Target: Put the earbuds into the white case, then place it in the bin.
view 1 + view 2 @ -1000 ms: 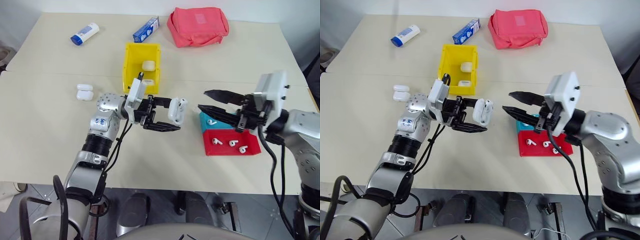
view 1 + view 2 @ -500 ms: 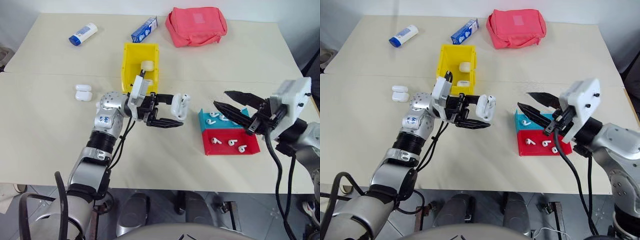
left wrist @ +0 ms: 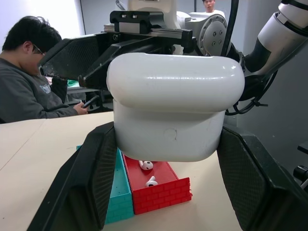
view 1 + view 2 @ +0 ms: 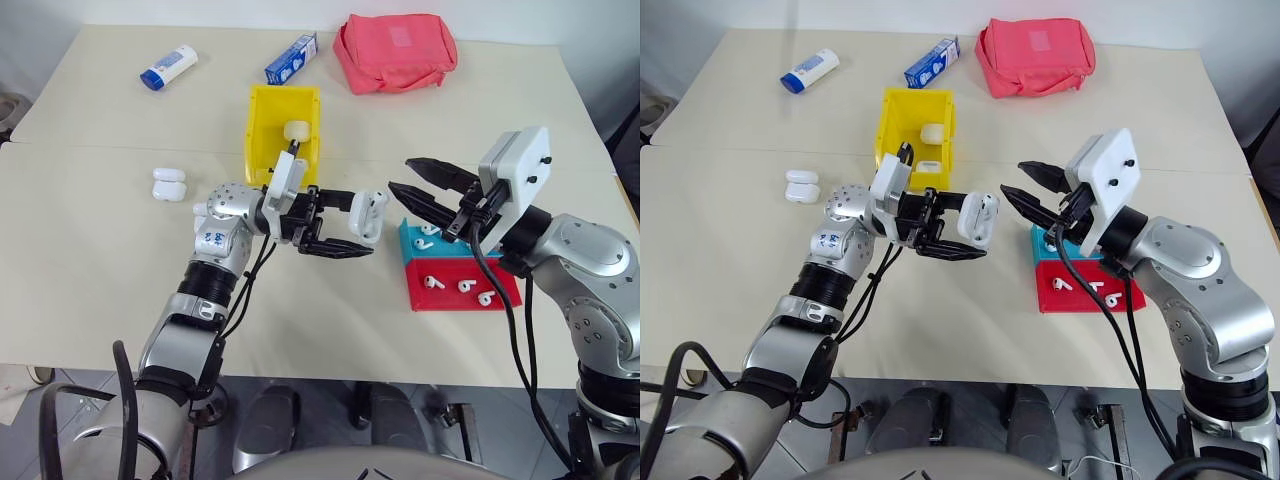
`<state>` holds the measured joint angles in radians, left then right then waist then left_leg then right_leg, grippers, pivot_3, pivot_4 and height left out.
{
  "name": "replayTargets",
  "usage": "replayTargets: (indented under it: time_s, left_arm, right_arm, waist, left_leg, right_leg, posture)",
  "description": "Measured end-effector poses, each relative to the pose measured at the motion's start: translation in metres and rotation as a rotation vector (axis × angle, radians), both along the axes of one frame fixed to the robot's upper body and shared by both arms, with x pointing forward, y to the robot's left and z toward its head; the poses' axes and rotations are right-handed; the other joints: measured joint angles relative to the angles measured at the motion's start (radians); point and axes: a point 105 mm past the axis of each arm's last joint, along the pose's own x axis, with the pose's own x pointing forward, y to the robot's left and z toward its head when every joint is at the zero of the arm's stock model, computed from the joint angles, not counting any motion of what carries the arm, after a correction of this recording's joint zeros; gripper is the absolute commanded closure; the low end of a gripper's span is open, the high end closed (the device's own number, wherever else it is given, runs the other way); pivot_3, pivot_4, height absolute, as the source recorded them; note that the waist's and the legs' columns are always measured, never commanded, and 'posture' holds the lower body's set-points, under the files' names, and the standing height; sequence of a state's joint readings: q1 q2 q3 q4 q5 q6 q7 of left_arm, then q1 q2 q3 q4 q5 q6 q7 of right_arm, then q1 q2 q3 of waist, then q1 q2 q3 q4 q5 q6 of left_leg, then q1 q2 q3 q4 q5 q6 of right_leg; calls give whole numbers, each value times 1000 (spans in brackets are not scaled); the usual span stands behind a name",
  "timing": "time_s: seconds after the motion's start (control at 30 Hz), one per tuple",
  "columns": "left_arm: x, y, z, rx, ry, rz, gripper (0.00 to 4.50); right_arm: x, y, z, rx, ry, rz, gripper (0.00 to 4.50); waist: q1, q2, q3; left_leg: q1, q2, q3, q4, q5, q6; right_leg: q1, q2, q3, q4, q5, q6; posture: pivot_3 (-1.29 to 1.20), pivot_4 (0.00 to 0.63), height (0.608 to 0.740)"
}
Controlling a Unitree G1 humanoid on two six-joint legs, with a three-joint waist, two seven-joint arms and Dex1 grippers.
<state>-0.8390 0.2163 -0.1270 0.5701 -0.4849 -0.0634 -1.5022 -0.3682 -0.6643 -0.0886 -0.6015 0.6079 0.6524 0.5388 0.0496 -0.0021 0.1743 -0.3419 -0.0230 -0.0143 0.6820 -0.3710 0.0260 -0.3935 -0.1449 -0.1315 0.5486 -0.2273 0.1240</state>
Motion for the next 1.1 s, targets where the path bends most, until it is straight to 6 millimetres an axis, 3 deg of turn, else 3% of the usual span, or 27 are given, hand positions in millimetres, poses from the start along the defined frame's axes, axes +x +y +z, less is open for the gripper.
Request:
replayTargets:
  time_s: [0.93,1.03,1.1]
  left_arm:
    - [0,0,0,0,-1,1,1737]
    - [0,1,0,1,-2,3,1737]
    - [1,1,0,5,-3,6,1737]
  right_arm:
    - [-9,11,5,2,-10,59,2692]
    - [-13,1,8,-3,-24,29,2692]
    - [-18,-16,9,-14,-30,-29,2692]
  waist:
    - [0,0,0]
    - [3,0,0]
    - [8,0,0]
  left_leg:
    - [0,0,0,0,0,0]
    - [-1,0,-1,0,0,0]
    - [-1,0,-1,0,0,0]
  right_leg:
    - [0,0,0,0,0,0]
    - [0,0,0,0,0,0]
    - [0,0,-1,-1,0,0]
  posture:
    - [0,150,740]
    - [0,150,740]
    - [0,150,740]
